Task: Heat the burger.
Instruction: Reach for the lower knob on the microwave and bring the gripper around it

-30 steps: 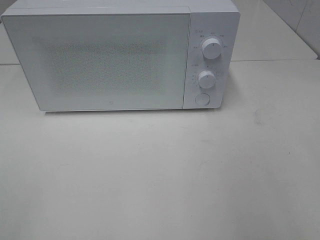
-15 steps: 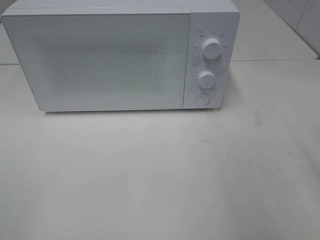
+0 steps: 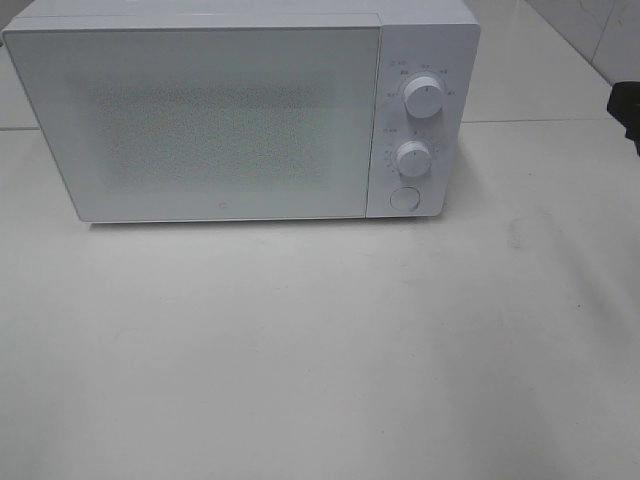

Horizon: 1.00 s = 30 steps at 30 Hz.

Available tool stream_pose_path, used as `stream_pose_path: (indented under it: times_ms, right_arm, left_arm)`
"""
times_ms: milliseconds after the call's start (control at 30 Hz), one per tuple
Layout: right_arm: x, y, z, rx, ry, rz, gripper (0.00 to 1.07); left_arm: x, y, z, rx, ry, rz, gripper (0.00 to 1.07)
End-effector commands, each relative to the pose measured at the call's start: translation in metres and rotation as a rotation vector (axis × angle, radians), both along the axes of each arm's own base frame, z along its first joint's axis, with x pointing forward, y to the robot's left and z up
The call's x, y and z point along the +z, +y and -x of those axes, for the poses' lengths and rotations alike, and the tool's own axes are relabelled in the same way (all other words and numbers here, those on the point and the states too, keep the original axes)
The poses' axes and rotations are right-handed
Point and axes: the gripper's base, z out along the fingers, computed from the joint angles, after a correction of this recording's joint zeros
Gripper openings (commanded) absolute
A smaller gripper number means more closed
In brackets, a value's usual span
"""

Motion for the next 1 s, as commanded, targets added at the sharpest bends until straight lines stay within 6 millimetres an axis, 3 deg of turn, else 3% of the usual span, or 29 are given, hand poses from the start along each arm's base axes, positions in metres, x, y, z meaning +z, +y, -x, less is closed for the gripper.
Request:
stream_pose_path:
  times_ms: [33,233,400,667,1000]
  right_arm:
    - [-0.001,0.0,-0.007,0.009,-0.042,0.028,0.75]
    - [-0.009,-0.002,-0.02,-0.013,-0.108,0.073,0.75]
    - [-0.021,-0.003,-0.017,-0.067,-0.19,0.08,0.75]
    - [-0.042,0.022,-0.018,-0.086,-0.208,0.07,0.75]
    - [-0.053,0.05,-0.022,-0.065,-0.294,0.075,0.75]
  left_arm:
    - [-0.001,-0.001,0.003,0.0,-0.027,0.012,0.98]
    - [-0.001,-0.001,0.003,0.0,-0.027,0.012,0.98]
    - [-0.001,-0.001,0.003,0.0,-0.027,0.012,0.98]
    - [-0.001,-0.001,0.003,0.0,-0.027,0.012,0.98]
    - [-0.001,-0.001,0.003,0.0,-0.027,0.012,0.98]
